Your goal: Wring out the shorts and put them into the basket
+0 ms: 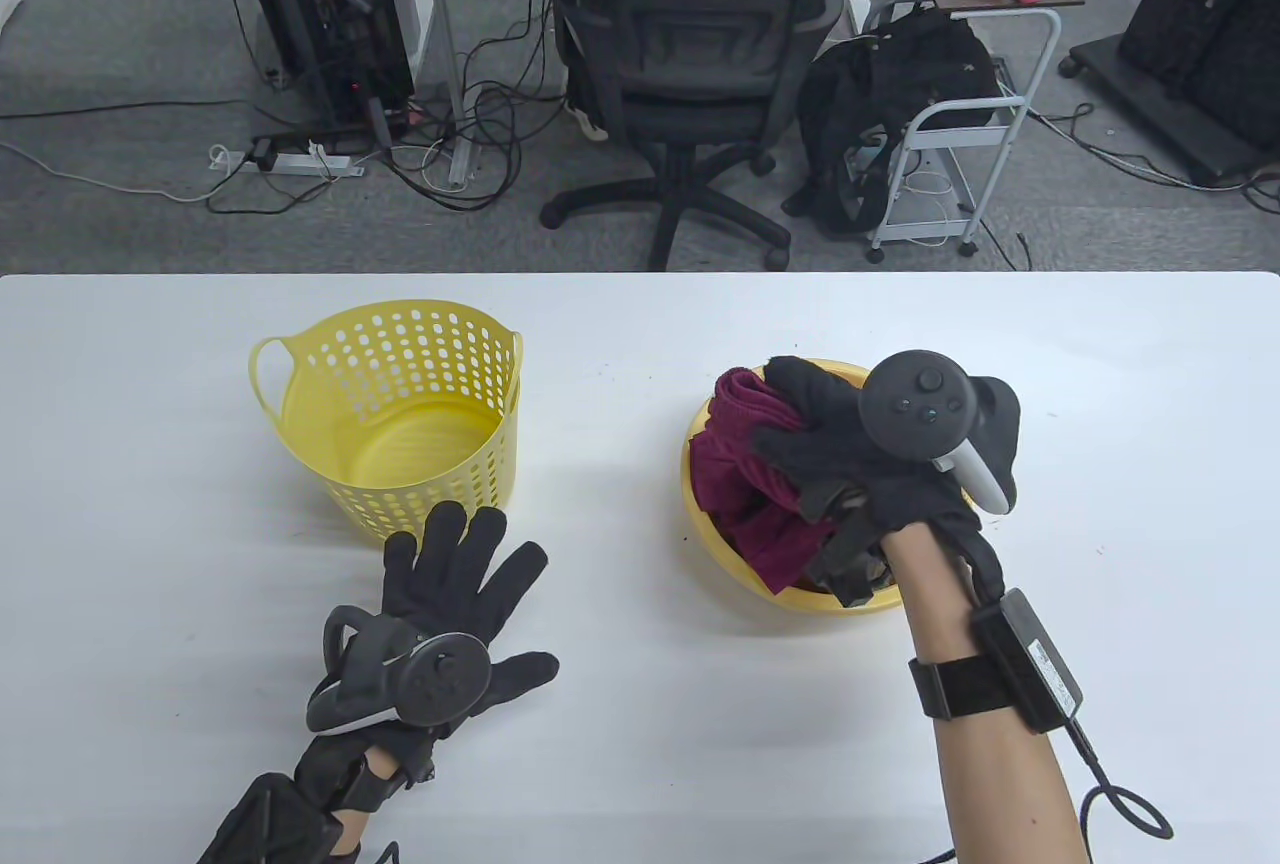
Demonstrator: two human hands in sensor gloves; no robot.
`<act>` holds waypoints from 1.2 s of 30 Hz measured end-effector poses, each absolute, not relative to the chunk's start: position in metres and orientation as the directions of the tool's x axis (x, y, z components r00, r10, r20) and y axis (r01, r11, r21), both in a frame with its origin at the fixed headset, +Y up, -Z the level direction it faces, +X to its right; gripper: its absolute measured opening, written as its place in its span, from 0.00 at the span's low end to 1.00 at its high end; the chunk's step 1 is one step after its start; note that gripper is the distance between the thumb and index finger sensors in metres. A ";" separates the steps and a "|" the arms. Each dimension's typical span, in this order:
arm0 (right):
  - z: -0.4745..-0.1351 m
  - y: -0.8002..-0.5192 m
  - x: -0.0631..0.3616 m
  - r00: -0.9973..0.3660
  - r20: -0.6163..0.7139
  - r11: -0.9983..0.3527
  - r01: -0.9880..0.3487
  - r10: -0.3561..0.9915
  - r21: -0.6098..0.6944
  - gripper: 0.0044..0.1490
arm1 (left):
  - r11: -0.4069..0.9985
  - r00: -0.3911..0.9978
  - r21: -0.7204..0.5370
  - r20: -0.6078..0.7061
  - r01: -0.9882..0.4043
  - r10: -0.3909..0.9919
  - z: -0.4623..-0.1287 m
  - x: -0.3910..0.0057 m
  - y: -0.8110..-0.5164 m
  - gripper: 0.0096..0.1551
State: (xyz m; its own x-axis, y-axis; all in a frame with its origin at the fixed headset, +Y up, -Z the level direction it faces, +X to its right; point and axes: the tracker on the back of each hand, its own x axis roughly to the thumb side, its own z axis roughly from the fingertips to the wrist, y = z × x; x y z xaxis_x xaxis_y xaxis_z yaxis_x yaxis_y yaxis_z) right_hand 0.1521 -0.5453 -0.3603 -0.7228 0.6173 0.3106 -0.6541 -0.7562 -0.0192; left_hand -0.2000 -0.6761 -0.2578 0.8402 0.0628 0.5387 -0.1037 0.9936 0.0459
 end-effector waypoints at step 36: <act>-0.317 -0.439 0.095 -0.196 0.405 -0.266 -0.956 0.893 0.124 0.42 | 0.992 0.841 0.052 0.537 -0.113 0.067 -0.258 -0.202 -0.675 0.57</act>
State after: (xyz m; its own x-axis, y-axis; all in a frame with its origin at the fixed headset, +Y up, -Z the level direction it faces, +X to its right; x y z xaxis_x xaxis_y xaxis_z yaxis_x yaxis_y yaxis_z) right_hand 0.0952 -0.4387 -0.3171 -0.1961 0.8930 0.4051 -0.9558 -0.2663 0.1243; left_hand -0.2025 -0.6748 -0.2578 0.8410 0.0675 0.5368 -0.1127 0.9923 0.0519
